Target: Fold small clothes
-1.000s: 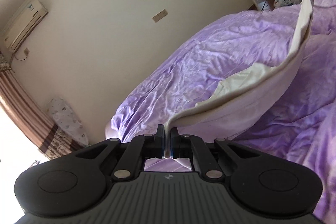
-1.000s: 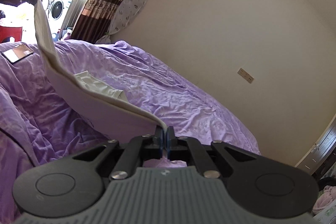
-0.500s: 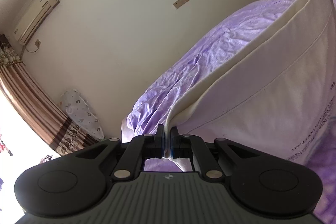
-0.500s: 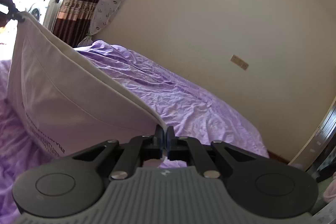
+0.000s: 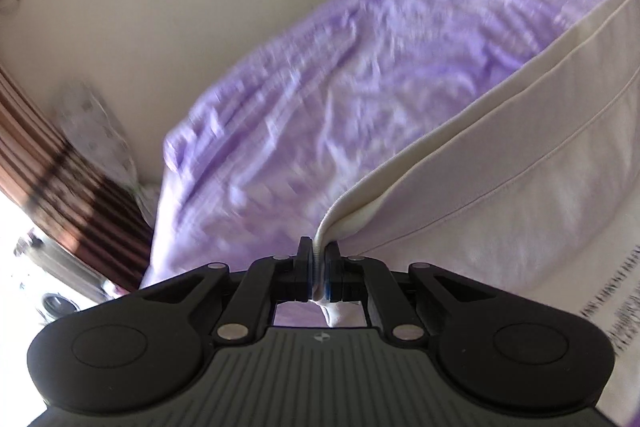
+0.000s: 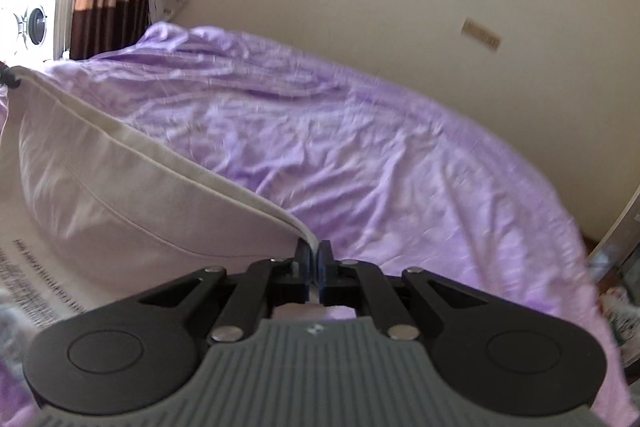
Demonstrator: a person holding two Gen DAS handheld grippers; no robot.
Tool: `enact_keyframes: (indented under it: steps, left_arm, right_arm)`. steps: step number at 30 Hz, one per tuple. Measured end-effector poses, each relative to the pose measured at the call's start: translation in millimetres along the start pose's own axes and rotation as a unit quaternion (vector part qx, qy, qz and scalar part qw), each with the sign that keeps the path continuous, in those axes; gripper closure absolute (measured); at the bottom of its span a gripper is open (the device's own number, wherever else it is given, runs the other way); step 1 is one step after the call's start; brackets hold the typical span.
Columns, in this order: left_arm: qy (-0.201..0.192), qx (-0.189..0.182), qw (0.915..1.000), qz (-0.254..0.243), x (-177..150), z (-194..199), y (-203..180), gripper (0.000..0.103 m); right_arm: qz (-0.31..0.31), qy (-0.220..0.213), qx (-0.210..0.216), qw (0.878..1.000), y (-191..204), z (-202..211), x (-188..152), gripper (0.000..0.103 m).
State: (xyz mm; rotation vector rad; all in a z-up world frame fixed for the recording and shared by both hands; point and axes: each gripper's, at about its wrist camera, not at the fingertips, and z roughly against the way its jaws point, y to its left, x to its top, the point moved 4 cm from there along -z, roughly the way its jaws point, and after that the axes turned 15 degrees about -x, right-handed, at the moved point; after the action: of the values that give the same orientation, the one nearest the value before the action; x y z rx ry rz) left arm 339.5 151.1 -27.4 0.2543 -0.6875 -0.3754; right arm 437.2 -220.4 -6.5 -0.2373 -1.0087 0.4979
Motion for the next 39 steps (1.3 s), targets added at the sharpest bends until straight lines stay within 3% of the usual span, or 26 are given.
enact_keyframes:
  steps: [6, 12, 18, 24, 28, 31, 32, 33, 35, 39]
  left_arm:
    - [0.033, -0.028, 0.9986, 0.032, -18.2, -66.1, 7.9, 0.098]
    - [0.039, -0.041, 0.9972, 0.047, -25.7, -107.9, 10.3, 0.097]
    - [0.032, -0.043, 0.9973, 0.050, -27.0, -118.6, 11.1, 0.097]
    - [-0.026, -0.038, 0.9952, 0.087, -11.1, -90.1, 26.3, 0.098]
    - [0.017, -0.040, 0.9961, 0.077, -5.3, -109.7, 24.0, 0.097]
    - [0.021, -0.038, 0.9949, 0.092, -10.0, -115.3, 26.6, 0.079]
    - [0.017, -0.034, 0.9946, 0.096, -10.5, -112.9, 28.3, 0.069]
    - [0.013, -0.027, 0.9943, 0.102, -11.4, -109.5, 30.8, 0.064]
    - [0.005, -0.022, 0.9934, 0.112, -13.5, -99.8, 36.0, 0.054]
    - [0.005, -0.037, 0.9886, 0.146, -15.4, -70.5, 46.6, 0.054]
  right_arm:
    - [-0.009, 0.051, 0.015, 0.999, 38.4, -89.6, -21.4, 0.103]
    - [-0.001, 0.083, 0.015, 0.996, 56.3, -135.9, -44.1, 0.103]
    - [-0.003, 0.092, 0.005, 0.996, 66.3, -155.8, -52.7, 0.103]
    - [-0.025, 0.053, -0.019, 0.998, 57.3, -135.0, -42.5, 0.103]
    - [-0.038, 0.062, -0.019, 0.997, 53.5, -144.1, -35.2, 0.103]
    - [-0.043, 0.090, -0.003, 0.995, 55.8, -155.2, -40.4, 0.103]
    - [-0.046, 0.093, -0.007, 0.995, 54.8, -155.6, -42.0, 0.097]
    - [-0.051, 0.090, -0.015, 0.995, 52.2, -153.5, -41.9, 0.078]
    - [-0.063, 0.088, -0.036, 0.993, 44.4, -147.0, -40.0, 0.062]
    - [-0.094, 0.100, -0.033, 0.990, 28.7, -126.5, -33.7, 0.062]
